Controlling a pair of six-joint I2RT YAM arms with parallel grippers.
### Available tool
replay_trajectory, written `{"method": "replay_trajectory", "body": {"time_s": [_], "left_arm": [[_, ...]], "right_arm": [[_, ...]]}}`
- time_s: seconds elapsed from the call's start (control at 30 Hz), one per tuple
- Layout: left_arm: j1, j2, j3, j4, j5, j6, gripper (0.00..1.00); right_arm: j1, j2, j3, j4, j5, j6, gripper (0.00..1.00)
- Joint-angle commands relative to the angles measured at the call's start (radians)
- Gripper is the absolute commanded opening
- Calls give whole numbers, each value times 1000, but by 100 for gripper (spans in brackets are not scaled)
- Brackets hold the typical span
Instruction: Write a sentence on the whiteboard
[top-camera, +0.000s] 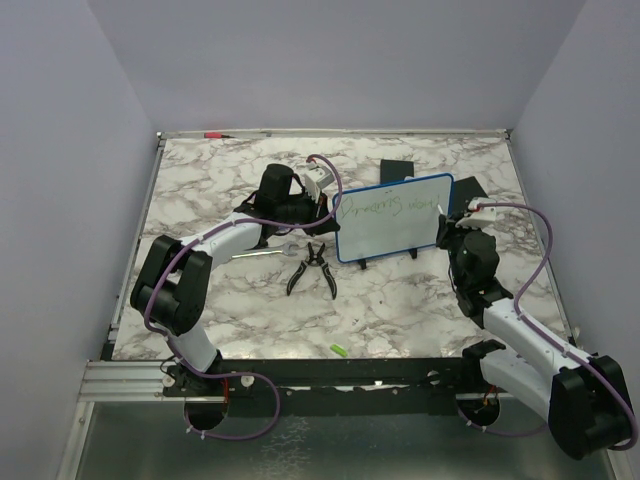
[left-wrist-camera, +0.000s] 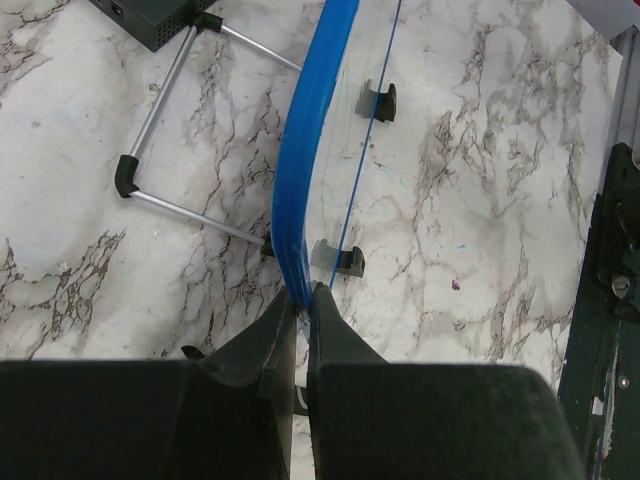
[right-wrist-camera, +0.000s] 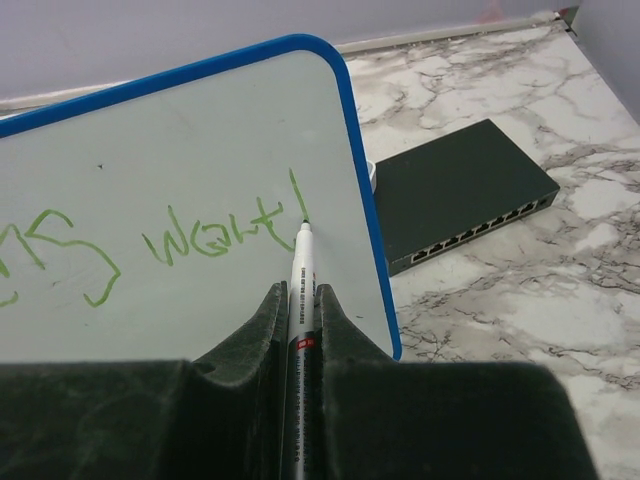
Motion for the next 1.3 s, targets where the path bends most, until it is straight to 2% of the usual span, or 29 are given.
{"method": "replay_trajectory", "body": {"time_s": [0.0,0.63,1.27], "left_arm": [[-11,-9,2,-31,-28,32,0],[-11,-11,0,-31,-28,33,0],[-11,-15,3,-31,-26,31,0]], "right_arm": [[-5,-2,19,53,11,-33,1],[-36,31,26,77,39,-44,1],[-37,32,4,-15,-10,20,1]]}}
